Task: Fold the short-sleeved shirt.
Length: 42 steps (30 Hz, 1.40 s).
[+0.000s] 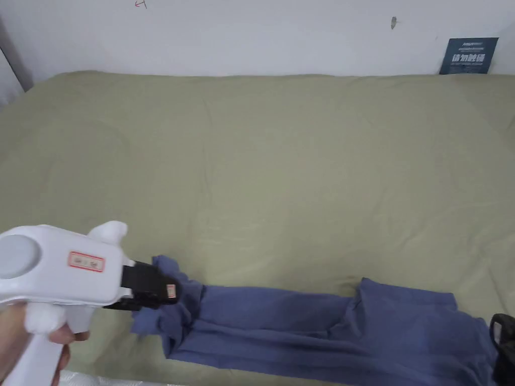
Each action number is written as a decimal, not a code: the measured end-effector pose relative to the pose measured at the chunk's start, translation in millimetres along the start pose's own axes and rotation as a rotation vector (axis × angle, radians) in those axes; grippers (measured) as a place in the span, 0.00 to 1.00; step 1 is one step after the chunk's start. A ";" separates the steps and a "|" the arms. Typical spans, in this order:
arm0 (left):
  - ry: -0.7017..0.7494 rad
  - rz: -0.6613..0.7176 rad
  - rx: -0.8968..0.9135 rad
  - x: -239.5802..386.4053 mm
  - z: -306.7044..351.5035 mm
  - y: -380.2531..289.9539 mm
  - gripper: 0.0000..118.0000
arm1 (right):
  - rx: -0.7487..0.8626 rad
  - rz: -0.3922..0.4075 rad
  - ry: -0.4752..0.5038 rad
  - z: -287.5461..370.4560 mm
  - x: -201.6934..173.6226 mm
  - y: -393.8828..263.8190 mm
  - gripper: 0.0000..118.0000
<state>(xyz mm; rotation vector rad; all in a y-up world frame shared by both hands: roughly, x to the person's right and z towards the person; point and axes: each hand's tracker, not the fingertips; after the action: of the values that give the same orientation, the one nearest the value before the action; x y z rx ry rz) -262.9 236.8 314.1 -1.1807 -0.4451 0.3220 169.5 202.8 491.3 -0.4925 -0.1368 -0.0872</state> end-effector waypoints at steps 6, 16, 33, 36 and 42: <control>0.057 -0.128 -0.100 71.6 -77.5 6.1 0.09 | -0.002 -0.027 0.018 4.2 2.5 -3.4 0.00; -0.009 -0.191 -0.177 119.3 -184.4 0.4 0.56 | -0.040 -0.064 -0.014 2.2 20.2 -9.3 0.00; -0.155 0.014 -0.074 61.7 -144.0 1.9 0.00 | -0.071 -0.072 0.027 -9.0 10.2 -12.5 0.00; -0.173 0.005 -0.121 72.4 -185.1 -8.7 0.00 | -0.075 -0.055 0.033 -10.2 4.8 -11.5 0.00; -0.216 -0.015 -0.183 81.4 -223.2 -27.4 0.00 | -0.091 -0.031 0.043 -10.2 -2.4 -12.2 0.00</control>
<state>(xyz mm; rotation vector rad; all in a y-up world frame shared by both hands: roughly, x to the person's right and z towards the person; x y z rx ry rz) -81.5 83.8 283.9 -1.3256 -0.6832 0.4040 166.9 187.3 487.8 -0.5794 -0.0992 -0.1350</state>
